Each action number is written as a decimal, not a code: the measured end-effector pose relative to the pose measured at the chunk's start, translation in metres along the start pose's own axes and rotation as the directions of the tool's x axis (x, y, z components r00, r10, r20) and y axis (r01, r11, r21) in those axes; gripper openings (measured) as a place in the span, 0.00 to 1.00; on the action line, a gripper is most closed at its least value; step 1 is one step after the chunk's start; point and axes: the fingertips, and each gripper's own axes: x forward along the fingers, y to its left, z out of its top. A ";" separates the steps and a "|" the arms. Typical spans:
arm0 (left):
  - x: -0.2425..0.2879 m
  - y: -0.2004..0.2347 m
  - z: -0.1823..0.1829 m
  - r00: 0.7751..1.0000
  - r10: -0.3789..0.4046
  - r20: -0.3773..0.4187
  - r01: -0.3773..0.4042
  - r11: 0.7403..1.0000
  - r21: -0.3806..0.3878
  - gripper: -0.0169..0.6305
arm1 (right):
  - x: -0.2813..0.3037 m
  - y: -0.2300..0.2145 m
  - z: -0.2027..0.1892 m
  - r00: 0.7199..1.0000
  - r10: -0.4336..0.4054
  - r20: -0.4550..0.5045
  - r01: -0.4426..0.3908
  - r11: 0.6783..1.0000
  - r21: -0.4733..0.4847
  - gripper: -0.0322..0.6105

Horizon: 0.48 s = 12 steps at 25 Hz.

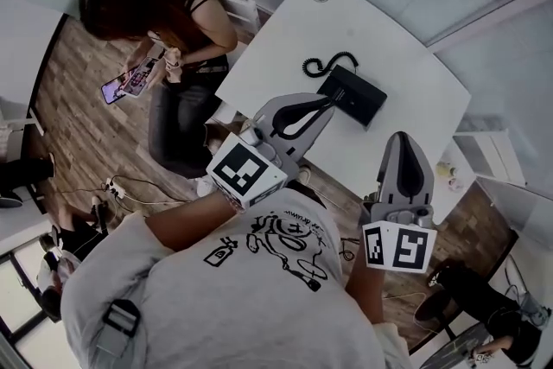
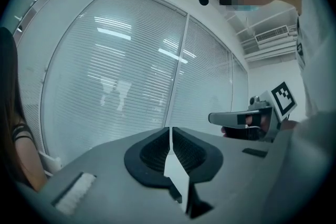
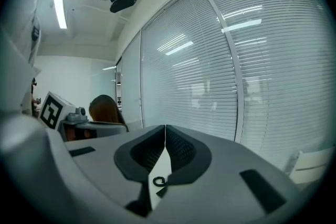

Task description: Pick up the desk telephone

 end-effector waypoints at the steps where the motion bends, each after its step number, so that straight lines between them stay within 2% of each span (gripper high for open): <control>1: 0.003 0.008 0.004 1.000 -0.009 0.002 0.009 1.000 0.001 0.05 | 0.008 0.000 0.005 1.000 -0.008 0.002 0.008 1.000 -0.007 0.06; 7: 0.023 0.052 0.021 0.998 -0.066 0.017 0.066 0.998 -0.004 0.05 | 0.045 -0.002 0.025 0.998 -0.066 0.014 0.067 0.997 -0.043 0.06; 12: 0.046 0.064 0.017 0.994 -0.111 -0.006 0.110 0.994 -0.007 0.05 | 0.057 -0.015 0.024 0.994 -0.104 0.014 0.105 0.994 -0.041 0.06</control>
